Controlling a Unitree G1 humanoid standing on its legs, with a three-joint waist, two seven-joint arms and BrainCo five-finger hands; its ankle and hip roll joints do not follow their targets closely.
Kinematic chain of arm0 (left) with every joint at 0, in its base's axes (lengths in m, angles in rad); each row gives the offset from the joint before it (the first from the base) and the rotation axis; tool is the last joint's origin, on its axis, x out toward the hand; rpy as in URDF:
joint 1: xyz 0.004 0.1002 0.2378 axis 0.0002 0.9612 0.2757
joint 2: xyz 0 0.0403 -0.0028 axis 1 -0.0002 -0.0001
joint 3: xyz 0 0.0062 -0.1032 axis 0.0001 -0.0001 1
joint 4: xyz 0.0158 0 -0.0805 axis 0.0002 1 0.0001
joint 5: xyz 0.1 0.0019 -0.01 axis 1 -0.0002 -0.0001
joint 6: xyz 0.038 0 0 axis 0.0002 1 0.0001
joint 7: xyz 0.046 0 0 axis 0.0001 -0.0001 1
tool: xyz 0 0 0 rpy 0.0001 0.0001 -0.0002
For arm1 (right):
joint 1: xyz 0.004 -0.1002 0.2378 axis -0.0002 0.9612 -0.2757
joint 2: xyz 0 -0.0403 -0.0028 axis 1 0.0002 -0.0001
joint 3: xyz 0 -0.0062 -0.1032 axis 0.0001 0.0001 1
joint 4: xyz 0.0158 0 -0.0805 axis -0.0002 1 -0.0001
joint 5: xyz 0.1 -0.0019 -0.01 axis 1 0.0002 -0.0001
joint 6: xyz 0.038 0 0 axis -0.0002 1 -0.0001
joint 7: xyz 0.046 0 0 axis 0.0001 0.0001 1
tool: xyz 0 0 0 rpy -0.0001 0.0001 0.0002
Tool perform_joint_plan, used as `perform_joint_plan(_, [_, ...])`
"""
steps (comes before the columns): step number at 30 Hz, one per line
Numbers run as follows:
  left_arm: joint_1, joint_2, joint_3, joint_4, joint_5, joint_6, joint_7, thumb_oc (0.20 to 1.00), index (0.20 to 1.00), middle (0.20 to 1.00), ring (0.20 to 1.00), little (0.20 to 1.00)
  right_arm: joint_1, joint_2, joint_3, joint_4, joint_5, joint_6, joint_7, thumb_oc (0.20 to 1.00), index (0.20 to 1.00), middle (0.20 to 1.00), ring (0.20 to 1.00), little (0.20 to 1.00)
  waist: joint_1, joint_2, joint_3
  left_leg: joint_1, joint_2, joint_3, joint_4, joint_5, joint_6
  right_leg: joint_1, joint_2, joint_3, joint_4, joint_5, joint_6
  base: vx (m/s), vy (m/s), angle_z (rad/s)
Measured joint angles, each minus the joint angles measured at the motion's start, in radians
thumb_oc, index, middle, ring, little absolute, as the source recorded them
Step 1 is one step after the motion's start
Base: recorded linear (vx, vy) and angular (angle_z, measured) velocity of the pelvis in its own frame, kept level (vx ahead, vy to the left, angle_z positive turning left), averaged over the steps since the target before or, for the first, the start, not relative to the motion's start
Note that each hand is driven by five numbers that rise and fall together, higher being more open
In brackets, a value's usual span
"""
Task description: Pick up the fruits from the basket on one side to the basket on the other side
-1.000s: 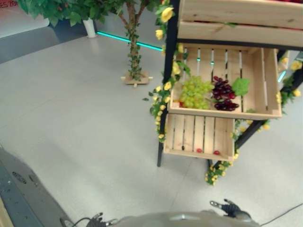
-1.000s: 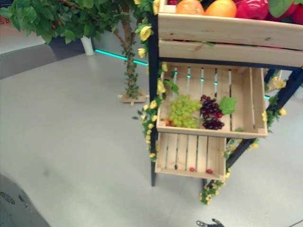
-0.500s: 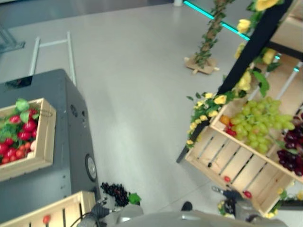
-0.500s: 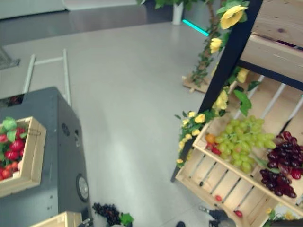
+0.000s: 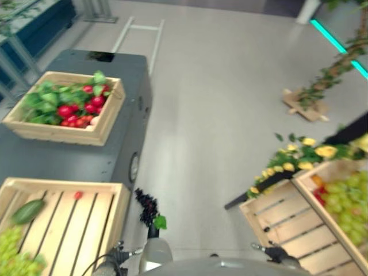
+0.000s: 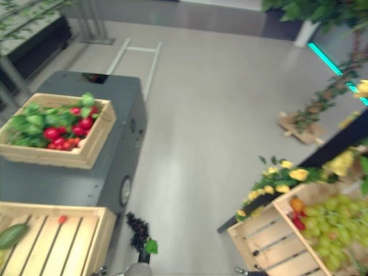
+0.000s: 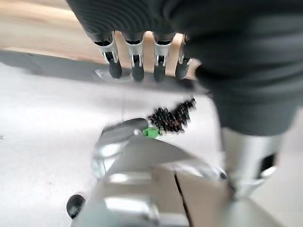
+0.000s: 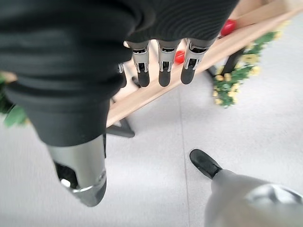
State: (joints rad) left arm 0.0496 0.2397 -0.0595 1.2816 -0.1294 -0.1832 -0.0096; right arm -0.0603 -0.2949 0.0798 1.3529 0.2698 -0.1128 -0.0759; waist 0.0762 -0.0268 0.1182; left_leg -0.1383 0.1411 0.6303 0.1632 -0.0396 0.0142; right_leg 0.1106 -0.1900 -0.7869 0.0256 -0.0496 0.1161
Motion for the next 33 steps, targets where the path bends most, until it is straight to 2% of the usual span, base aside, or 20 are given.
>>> perform_joint_plan(1, [0.002,-0.004,0.001,-0.005,0.000,-0.001,-0.001,1.000,1.000,1.000,1.000,1.000,0.001,0.008,-0.020,-0.005,0.000,-0.001,-0.006,1.000,1.000,1.000,1.000,1.000,-0.015,0.000,-0.004,0.006,-0.027,-0.008,-0.020,0.019,0.015,0.003,-0.017,-0.004,0.011,-0.003,0.012,0.09,0.065,1.05])
perform_joint_plan(3, [0.004,0.006,0.005,-0.025,0.001,-0.002,-0.002,1.000,1.000,1.000,1.000,1.000,-0.023,0.035,-0.030,-0.011,0.001,-0.001,-0.005,1.000,1.000,1.000,1.000,1.000,-0.004,-0.016,0.000,0.010,-0.051,-0.025,-0.043,0.025,0.022,0.004,-0.027,-0.009,0.008,0.004,0.009,0.08,0.048,0.45])
perform_joint_plan(4, [0.003,0.010,0.005,-0.023,0.004,0.000,-0.003,1.000,1.000,1.000,1.000,1.000,-0.035,0.043,-0.030,-0.010,0.001,-0.001,-0.005,1.000,1.000,1.000,1.000,1.000,-0.008,-0.020,-0.002,0.013,-0.054,-0.035,-0.047,0.026,0.023,0.011,-0.028,-0.016,0.007,0.006,0.007,0.08,0.047,0.22])
perform_joint_plan(6, [0.012,0.018,0.004,-0.022,0.022,-0.001,-0.007,1.000,1.000,1.000,1.000,1.000,-0.068,0.058,-0.029,-0.019,0.000,-0.005,-0.003,1.000,1.000,1.000,1.000,1.000,0.015,-0.026,-0.009,0.044,-0.062,-0.048,-0.070,0.026,0.022,0.032,-0.032,-0.020,0.032,0.006,0.007,0.09,0.051,0.19])
perform_joint_plan(10, [0.014,0.035,0.025,-0.025,0.031,-0.007,-0.006,1.000,1.000,1.000,1.000,1.000,-0.076,0.060,-0.033,-0.018,-0.001,-0.006,-0.002,1.000,1.000,1.000,1.000,1.000,0.035,-0.060,-0.029,0.040,-0.076,-0.062,-0.078,0.033,0.010,0.049,-0.018,-0.020,-0.018,0.005,0.010,0.07,0.050,0.07])
perform_joint_plan(15, [0.022,0.041,0.044,-0.024,0.038,-0.007,-0.007,1.000,1.000,1.000,1.000,1.000,-0.068,0.065,-0.033,-0.009,-0.002,-0.006,0.001,1.000,1.000,1.000,1.000,1.000,0.049,-0.063,-0.031,0.037,-0.083,-0.081,-0.086,0.038,0.003,0.054,-0.011,-0.020,-0.031,0.004,0.010,0.05,0.052,0.04])
perform_joint_plan(19, [0.018,0.042,0.046,-0.024,0.038,-0.010,-0.007,1.000,1.000,1.000,1.000,1.000,-0.056,0.068,-0.033,-0.006,-0.005,-0.006,0.001,1.000,1.000,1.000,1.000,1.000,0.045,-0.073,-0.026,0.024,-0.096,-0.088,-0.098,0.044,0.009,0.042,-0.021,-0.020,-0.031,0.003,0.040,0.03,0.061,0.06])
perform_joint_plan(26, [0.022,0.038,0.047,-0.024,0.038,-0.010,-0.010,1.000,1.000,1.000,1.000,1.000,-0.061,0.079,-0.032,-0.007,-0.016,-0.006,0.004,1.000,1.000,1.000,1.000,1.000,0.050,-0.080,-0.019,0.022,-0.115,-0.116,-0.109,0.046,0.013,0.046,-0.035,-0.037,-0.014,0.011,0.044,0.03,0.076,0.09])
perform_joint_plan(29, [0.021,0.026,0.045,-0.022,0.038,-0.010,-0.015,1.000,1.000,1.000,1.000,1.000,-0.075,0.077,-0.033,-0.002,-0.023,-0.005,0.005,1.000,1.000,1.000,1.000,1.000,0.051,-0.057,-0.002,0.043,-0.121,-0.146,-0.131,0.047,0.019,0.045,-0.068,-0.046,0.088,0.010,0.043,0.08,0.183,0.25])
perform_joint_plan(30, [0.021,0.007,0.042,-0.017,0.039,-0.008,-0.021,1.000,1.000,1.000,1.000,1.000,-0.080,0.062,-0.033,0.002,-0.023,-0.003,0.006,1.000,1.000,1.000,1.000,1.000,0.044,-0.025,0.017,0.076,-0.118,-0.170,-0.149,0.047,0.029,0.033,-0.105,-0.043,0.210,0.013,0.044,0.08,0.172,0.28])
perform_joint_plan(31, [0.023,-0.001,0.042,-0.017,0.039,-0.008,-0.025,1.000,1.000,1.000,1.000,1.000,-0.080,0.057,-0.033,0.003,-0.024,0.000,0.008,1.000,1.000,1.000,1.000,1.000,0.047,-0.016,0.023,0.095,-0.122,-0.178,-0.163,0.049,0.038,0.021,-0.132,-0.040,0.276,0.014,0.046,0.08,0.180,0.49])
perform_joint_plan(32, [0.026,-0.007,0.036,-0.013,0.039,-0.007,-0.029,1.000,1.000,1.000,1.000,1.000,-0.082,0.049,-0.032,0.003,-0.024,0.003,0.010,1.000,1.000,1.000,1.000,1.000,0.043,-0.004,0.031,0.129,-0.139,-0.205,-0.190,0.055,0.061,-0.005,-0.201,-0.012,0.446,0.036,0.064,-0.01,0.089,0.54])
perform_joint_plan(33, [0.025,-0.006,0.029,-0.011,0.039,-0.006,-0.030,1.000,1.000,1.000,1.000,1.000,-0.079,0.046,-0.032,-0.001,-0.024,0.003,0.011,1.000,1.000,1.000,1.000,1.000,0.034,0.007,0.038,0.145,-0.145,-0.233,-0.205,0.058,0.068,-0.037,-0.224,0.035,0.517,0.030,0.087,-0.02,0.028,0.84])
